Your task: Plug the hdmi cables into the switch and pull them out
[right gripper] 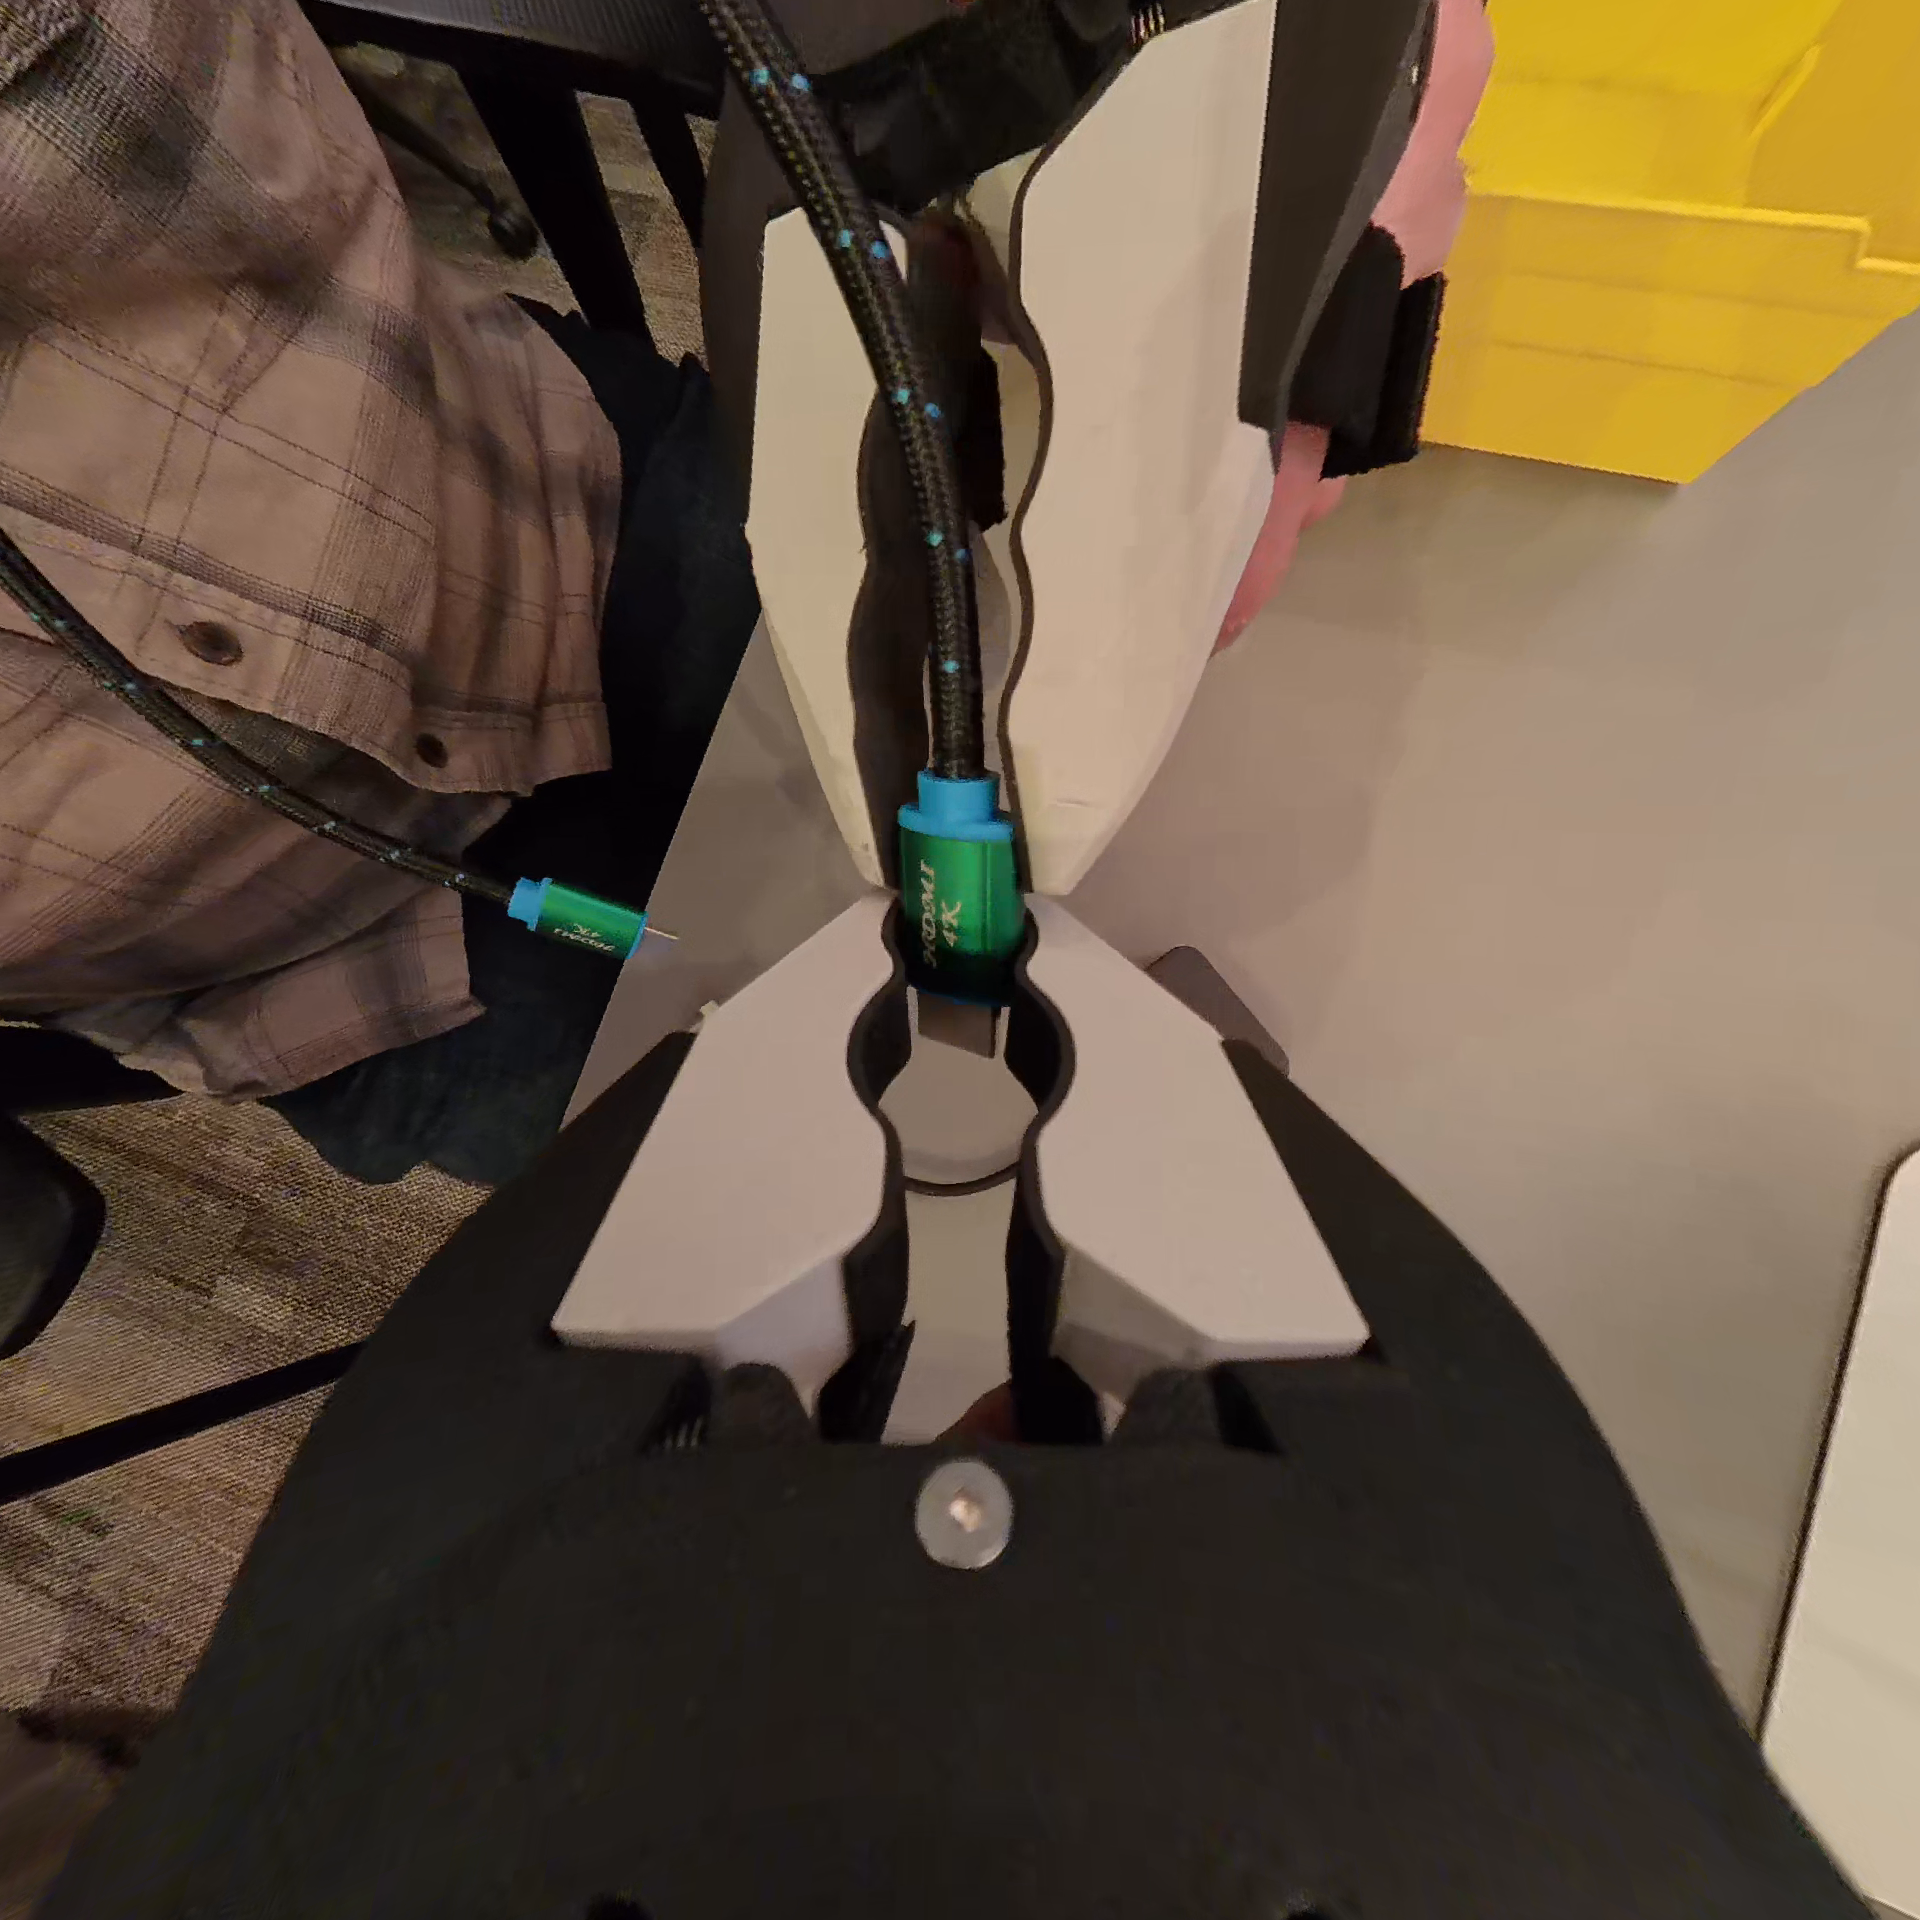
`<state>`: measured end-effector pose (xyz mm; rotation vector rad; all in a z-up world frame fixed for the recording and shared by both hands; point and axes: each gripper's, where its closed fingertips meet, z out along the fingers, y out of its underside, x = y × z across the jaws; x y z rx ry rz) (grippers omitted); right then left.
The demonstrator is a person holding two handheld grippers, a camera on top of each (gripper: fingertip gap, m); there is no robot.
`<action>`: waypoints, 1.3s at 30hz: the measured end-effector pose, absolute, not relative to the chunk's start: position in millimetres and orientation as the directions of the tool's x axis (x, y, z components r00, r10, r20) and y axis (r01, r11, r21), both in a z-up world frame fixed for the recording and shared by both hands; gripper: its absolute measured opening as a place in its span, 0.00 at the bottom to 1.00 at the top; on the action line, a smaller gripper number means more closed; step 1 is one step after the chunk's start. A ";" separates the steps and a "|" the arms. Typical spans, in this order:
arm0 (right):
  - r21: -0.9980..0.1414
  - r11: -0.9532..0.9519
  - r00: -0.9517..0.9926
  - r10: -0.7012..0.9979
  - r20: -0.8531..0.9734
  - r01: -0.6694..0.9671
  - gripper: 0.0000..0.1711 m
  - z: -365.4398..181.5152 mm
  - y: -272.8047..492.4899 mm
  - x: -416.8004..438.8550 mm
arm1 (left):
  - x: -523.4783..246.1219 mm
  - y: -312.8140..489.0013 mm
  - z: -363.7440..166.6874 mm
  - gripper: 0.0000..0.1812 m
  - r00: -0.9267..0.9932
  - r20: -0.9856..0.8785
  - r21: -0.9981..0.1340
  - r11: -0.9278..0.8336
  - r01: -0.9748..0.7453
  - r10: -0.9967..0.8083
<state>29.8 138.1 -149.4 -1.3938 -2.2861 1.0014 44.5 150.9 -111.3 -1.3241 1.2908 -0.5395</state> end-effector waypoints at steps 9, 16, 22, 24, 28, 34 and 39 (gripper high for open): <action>-0.705 0.309 -0.411 0.911 0.027 0.639 0.10 -144.0 152.8 18.6 | 39.4 159.5 -100.3 0.11 0.353 -0.292 -0.940 0.199 -0.276 -0.889; -0.728 0.311 -0.245 0.949 0.200 0.611 0.16 -133.7 177.2 12.7 | 34.0 167.4 -92.1 0.10 0.402 -0.188 -0.977 0.127 -0.173 -0.896; -0.610 0.474 -0.055 0.816 0.576 0.635 0.23 -110.1 206.5 22.2 | 31.7 174.6 -82.0 0.10 0.420 -0.044 -0.998 0.023 -0.055 -0.906; -0.527 0.564 -0.033 0.702 0.712 0.636 0.22 -96.6 204.0 24.8 | 31.6 176.8 -79.3 0.10 0.419 0.010 -1.000 -0.019 -0.018 -0.908; -0.295 0.685 -0.037 0.425 0.904 0.666 0.25 -89.5 199.8 21.6 | 34.1 178.8 -71.1 0.11 0.389 0.139 -0.990 -0.122 0.068 -0.911; -0.130 0.686 0.092 0.092 0.992 0.716 0.07 -65.2 208.1 18.4 | 37.8 178.0 -64.3 0.10 0.344 0.255 -0.966 -0.219 0.141 -0.904; -0.187 0.698 0.103 0.161 0.982 0.691 0.04 -63.4 205.4 20.1 | 39.6 175.6 -60.9 0.10 0.343 0.237 -0.970 -0.202 0.137 -0.909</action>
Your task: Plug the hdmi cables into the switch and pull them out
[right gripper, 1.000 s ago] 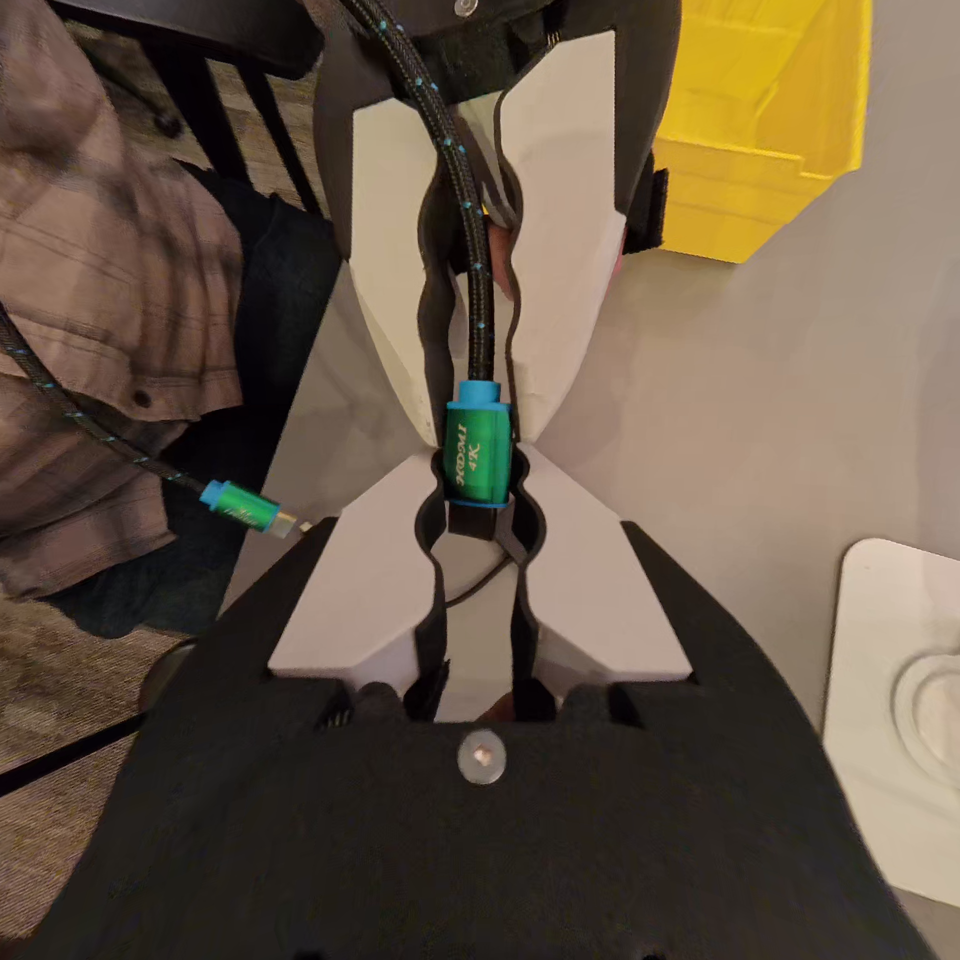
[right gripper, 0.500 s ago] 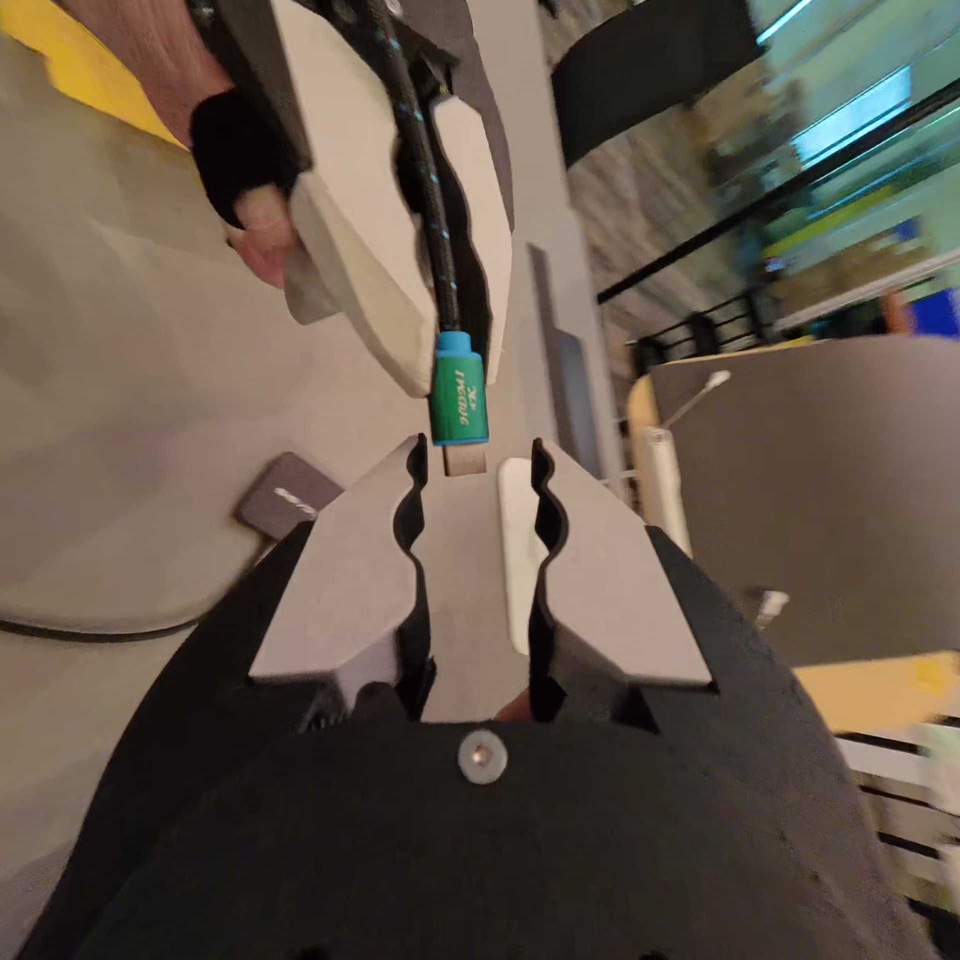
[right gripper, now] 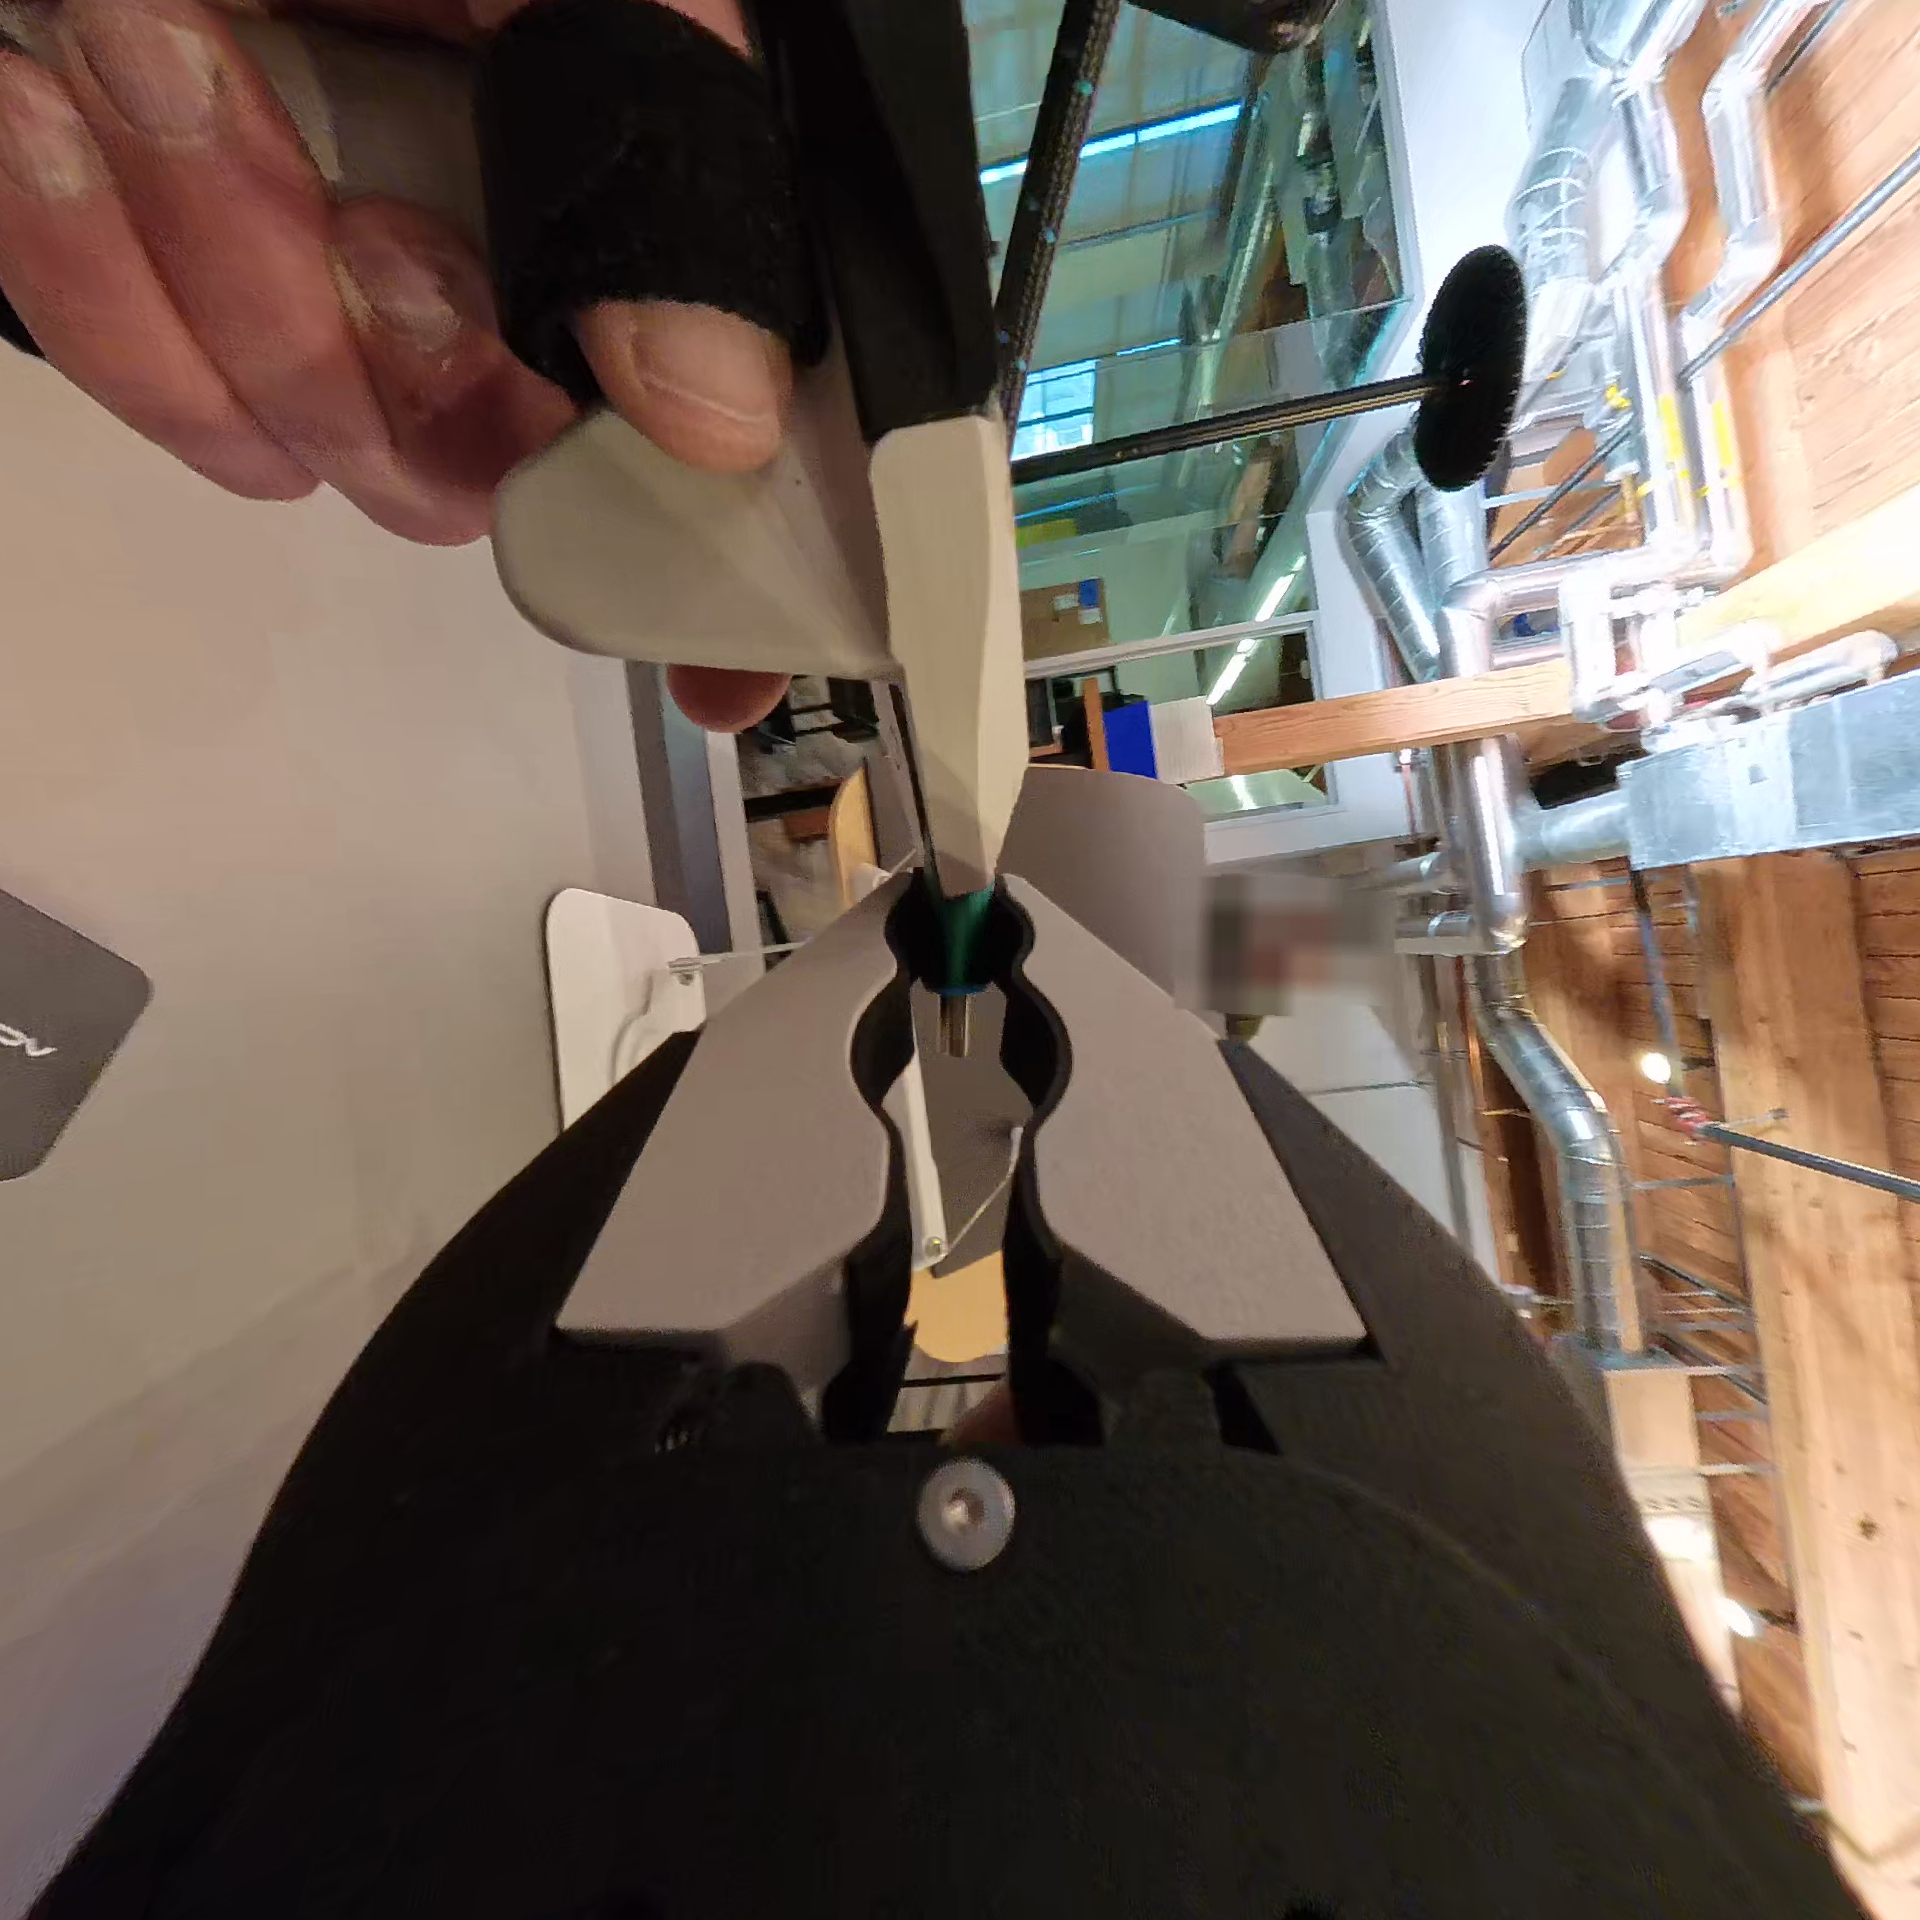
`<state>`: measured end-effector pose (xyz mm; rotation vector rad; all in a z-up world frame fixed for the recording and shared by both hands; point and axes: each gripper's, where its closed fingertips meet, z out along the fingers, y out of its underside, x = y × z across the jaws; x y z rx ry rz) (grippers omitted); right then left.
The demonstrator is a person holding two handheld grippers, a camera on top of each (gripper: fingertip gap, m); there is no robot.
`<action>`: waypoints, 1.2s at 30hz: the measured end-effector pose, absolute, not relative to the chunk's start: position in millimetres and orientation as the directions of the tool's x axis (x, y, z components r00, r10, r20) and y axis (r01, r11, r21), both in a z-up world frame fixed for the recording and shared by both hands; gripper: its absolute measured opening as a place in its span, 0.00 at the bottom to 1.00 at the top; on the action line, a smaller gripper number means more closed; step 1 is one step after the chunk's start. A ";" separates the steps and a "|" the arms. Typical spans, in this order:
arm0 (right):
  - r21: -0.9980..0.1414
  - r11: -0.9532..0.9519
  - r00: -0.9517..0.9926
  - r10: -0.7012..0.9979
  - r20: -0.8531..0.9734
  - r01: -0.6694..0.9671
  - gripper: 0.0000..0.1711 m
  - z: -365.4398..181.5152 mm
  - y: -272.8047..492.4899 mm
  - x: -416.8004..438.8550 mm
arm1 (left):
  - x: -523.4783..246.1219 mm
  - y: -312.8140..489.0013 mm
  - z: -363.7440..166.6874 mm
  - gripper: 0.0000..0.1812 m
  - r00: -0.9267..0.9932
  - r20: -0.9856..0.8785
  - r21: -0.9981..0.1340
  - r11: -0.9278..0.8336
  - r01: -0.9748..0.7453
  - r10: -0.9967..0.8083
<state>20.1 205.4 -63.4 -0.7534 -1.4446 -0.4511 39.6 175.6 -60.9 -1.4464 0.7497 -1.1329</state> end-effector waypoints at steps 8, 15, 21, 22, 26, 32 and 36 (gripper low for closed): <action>-0.229 0.684 0.029 0.290 0.957 0.692 0.04 -71.1 205.9 23.9 | 40.2 178.9 -55.3 0.12 0.415 0.157 -0.984 -0.109 0.137 -0.896; -0.185 0.690 -0.069 0.322 0.944 0.700 0.04 -79.2 206.0 22.0 | 41.1 178.7 -64.5 0.10 0.413 0.159 -0.987 -0.132 0.094 -0.897; -0.163 0.687 -0.110 0.335 0.936 0.708 0.04 -82.8 208.8 21.2 | 40.1 180.7 -67.1 0.10 0.429 0.147 -0.989 -0.125 0.079 -0.891; -0.163 0.685 -0.110 0.336 0.935 0.710 0.04 -83.6 209.0 21.2 | 40.1 180.9 -67.9 0.10 0.429 0.157 -0.988 -0.135 0.080 -0.890; -0.161 0.681 -0.103 0.330 0.938 0.715 0.04 -86.3 209.2 21.2 | 39.9 180.6 -71.2 0.10 0.434 0.160 -0.987 -0.141 0.076 -0.887; -0.185 0.677 -0.075 0.336 0.939 0.712 0.04 -89.9 209.6 21.8 | 38.5 180.4 -78.4 0.13 0.445 0.114 -0.993 -0.119 0.017 -0.888; -0.185 0.674 -0.071 0.333 0.940 0.715 0.04 -91.8 210.1 22.0 | 39.7 181.5 -84.2 0.12 0.450 0.111 -0.993 -0.122 0.004 -0.886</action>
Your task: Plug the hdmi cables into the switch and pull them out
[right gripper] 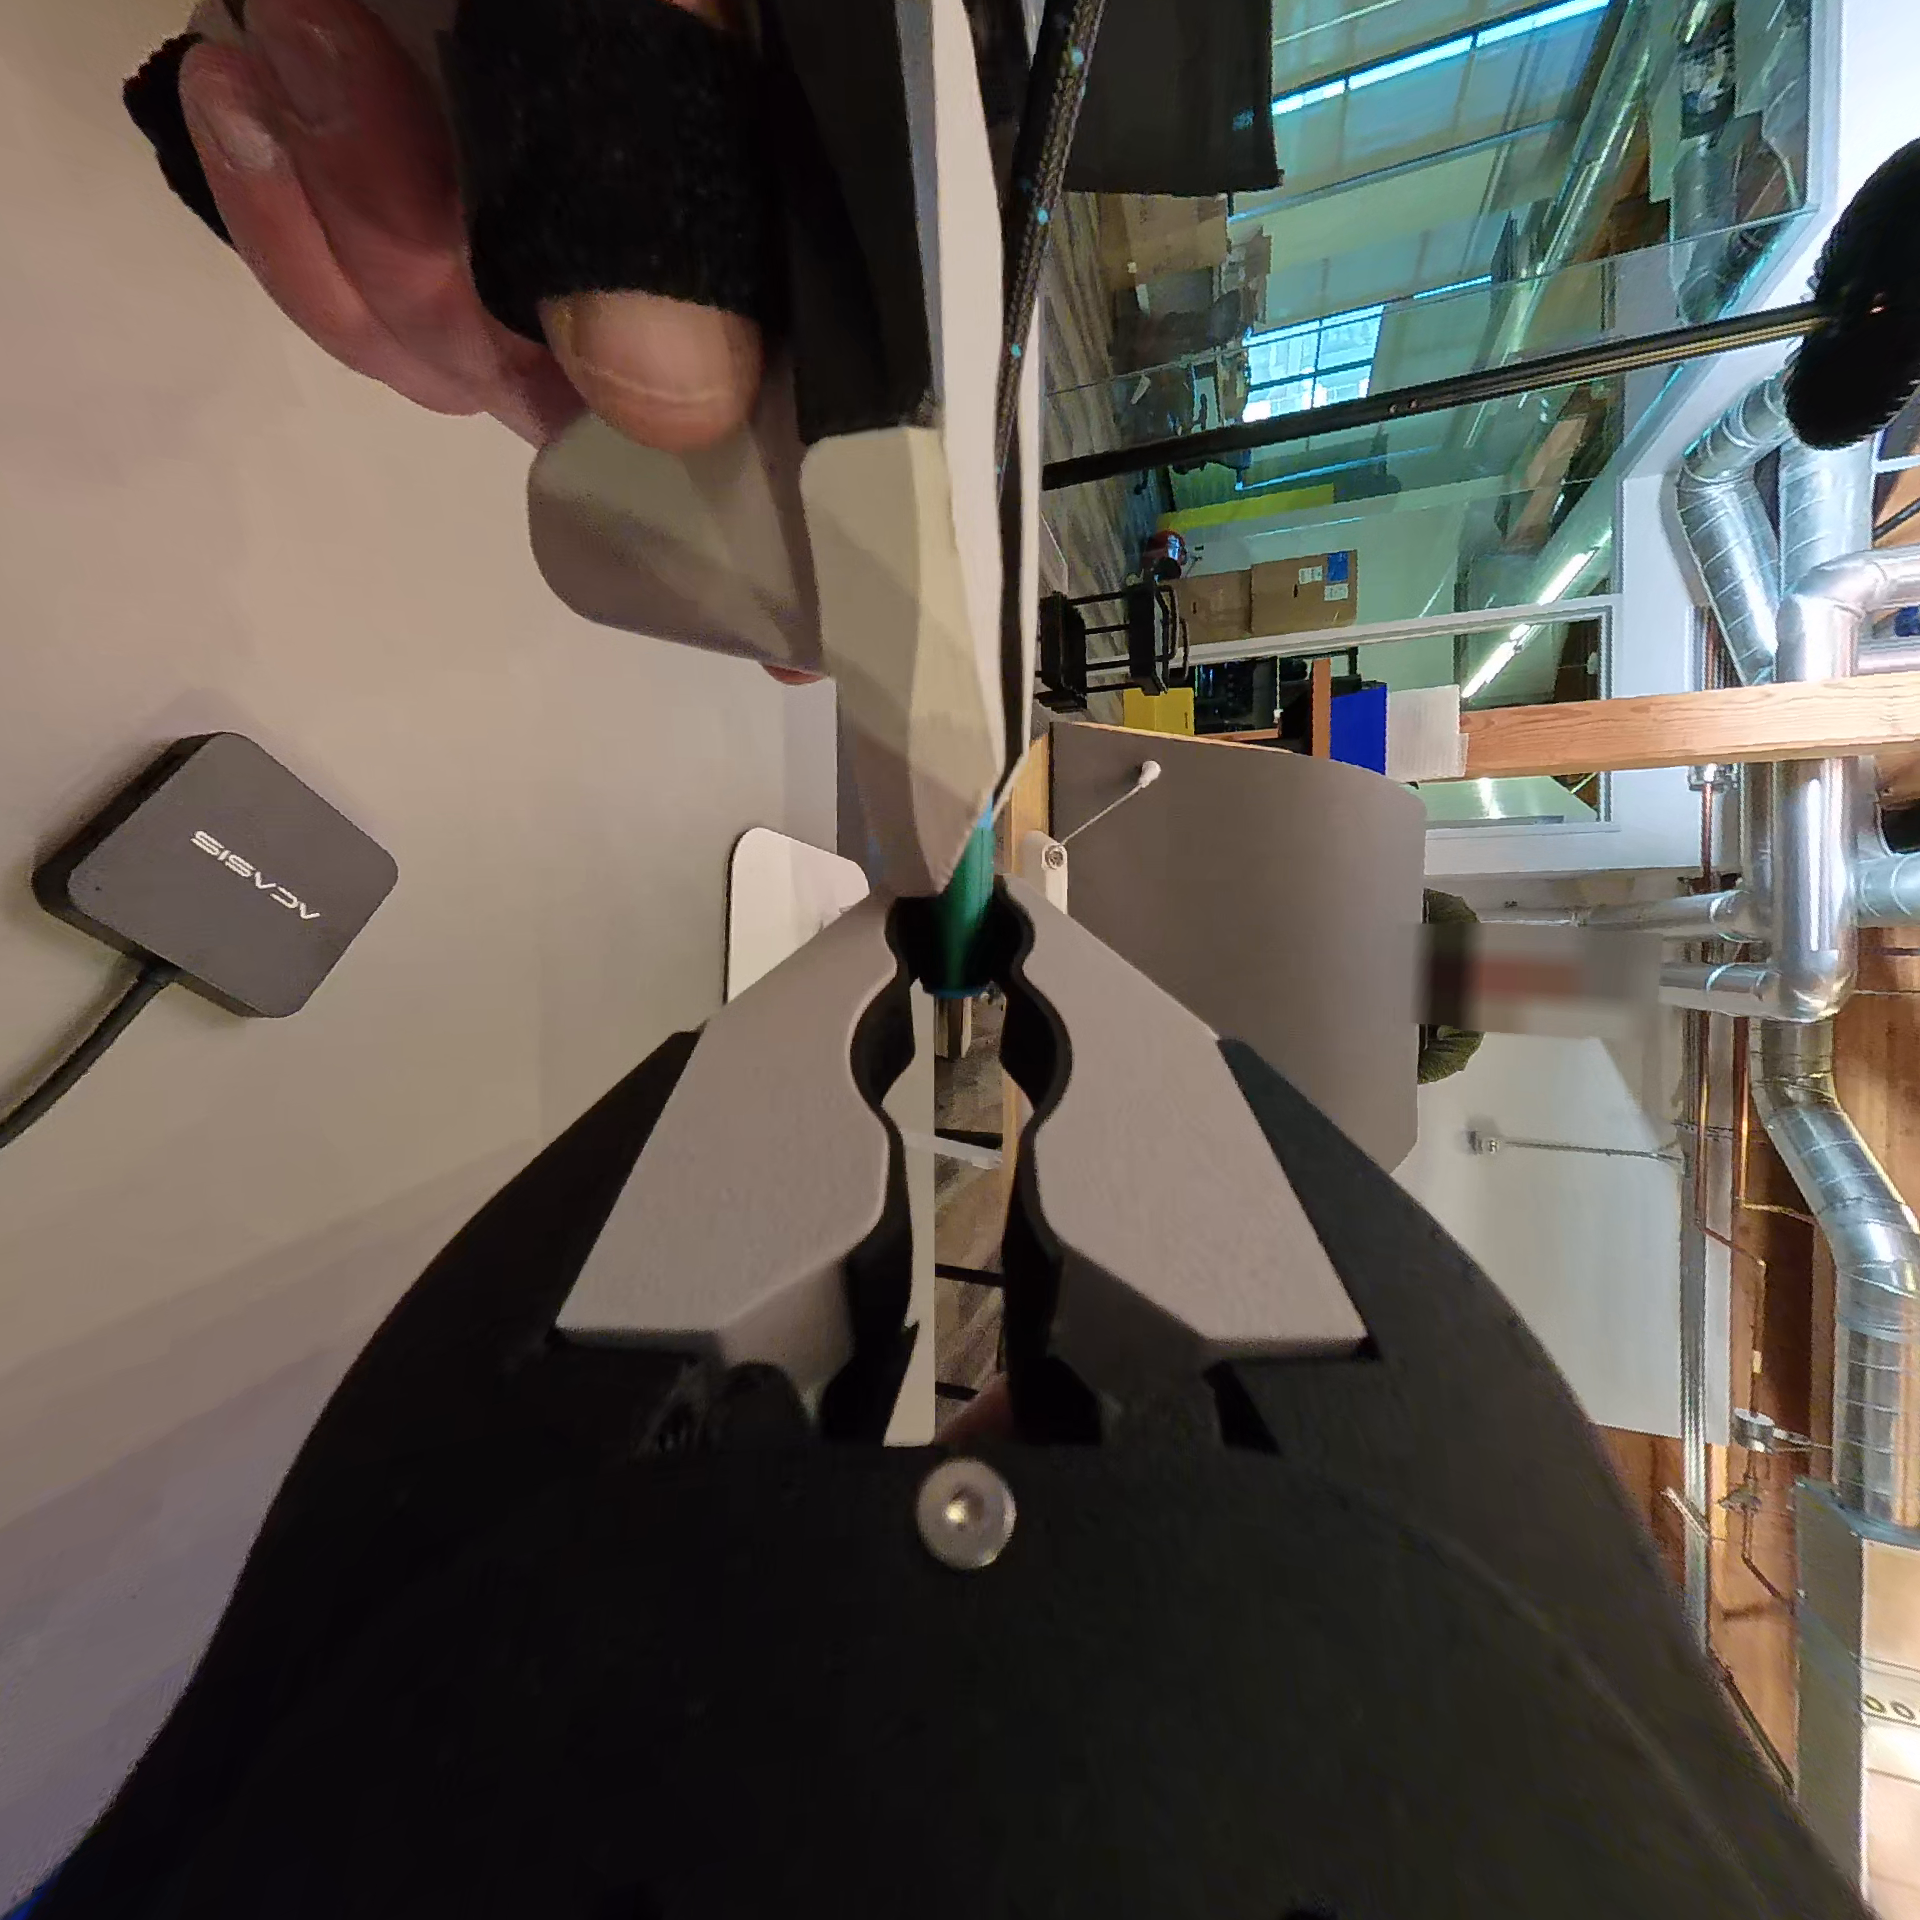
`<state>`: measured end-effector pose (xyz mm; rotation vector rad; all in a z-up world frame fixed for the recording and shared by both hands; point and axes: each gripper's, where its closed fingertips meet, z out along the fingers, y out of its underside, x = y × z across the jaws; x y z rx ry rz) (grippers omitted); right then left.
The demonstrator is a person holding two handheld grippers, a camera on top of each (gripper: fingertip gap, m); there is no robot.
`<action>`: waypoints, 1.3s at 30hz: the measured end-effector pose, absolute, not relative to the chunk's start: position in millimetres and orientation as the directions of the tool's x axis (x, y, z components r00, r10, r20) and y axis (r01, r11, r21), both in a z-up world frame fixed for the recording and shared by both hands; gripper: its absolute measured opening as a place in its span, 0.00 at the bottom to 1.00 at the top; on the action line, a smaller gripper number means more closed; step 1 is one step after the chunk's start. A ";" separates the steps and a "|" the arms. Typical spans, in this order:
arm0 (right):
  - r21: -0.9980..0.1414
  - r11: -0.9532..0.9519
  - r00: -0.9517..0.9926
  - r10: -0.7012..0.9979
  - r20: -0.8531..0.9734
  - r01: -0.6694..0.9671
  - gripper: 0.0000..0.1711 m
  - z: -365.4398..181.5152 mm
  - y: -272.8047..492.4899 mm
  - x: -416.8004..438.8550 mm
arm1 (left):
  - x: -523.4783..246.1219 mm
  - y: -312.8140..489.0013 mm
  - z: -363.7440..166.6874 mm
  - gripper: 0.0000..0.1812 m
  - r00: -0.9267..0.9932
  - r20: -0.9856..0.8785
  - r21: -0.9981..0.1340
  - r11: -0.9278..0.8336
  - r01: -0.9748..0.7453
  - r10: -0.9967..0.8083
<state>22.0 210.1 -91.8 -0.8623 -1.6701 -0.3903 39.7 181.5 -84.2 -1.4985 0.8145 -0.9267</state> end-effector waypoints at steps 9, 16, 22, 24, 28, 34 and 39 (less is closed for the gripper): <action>-0.186 0.680 -0.076 0.337 0.939 0.709 0.04 -95.9 210.1 20.9 | 40.1 181.7 -87.1 0.11 0.446 0.117 -0.992 -0.124 0.013 -0.888; -0.212 0.681 -0.064 0.356 0.932 0.701 0.04 -95.0 209.8 21.0 | 40.6 182.3 -84.7 0.11 0.459 0.120 -0.993 -0.114 0.043 -0.880; -0.228 0.678 -0.049 0.364 0.930 0.699 0.04 -94.6 208.6 21.5 | 42.2 181.3 -83.4 0.11 0.455 0.139 -0.990 -0.122 0.067 -0.880; -0.222 0.675 -0.053 0.361 0.931 0.704 0.04 -95.2 208.8 22.1 | 42.6 181.4 -84.3 0.11 0.457 0.141 -0.990 -0.123 0.069 -0.878; -0.217 0.674 -0.057 0.360 0.931 0.706 0.04 -96.3 209.1 22.0 | 42.5 181.7 -85.6 0.11 0.462 0.140 -0.990 -0.124 0.065 -0.876; -0.223 0.672 -0.059 0.370 0.927 0.707 0.05 -95.5 209.6 22.1 | 42.3 182.7 -85.2 0.11 0.462 0.153 -0.988 -0.131 0.078 -0.873; -0.234 0.664 -0.052 0.382 0.923 0.710 0.08 -95.1 209.7 25.2 | 39.0 185.9 -84.5 0.11 0.472 0.167 -0.986 -0.139 0.094 -0.866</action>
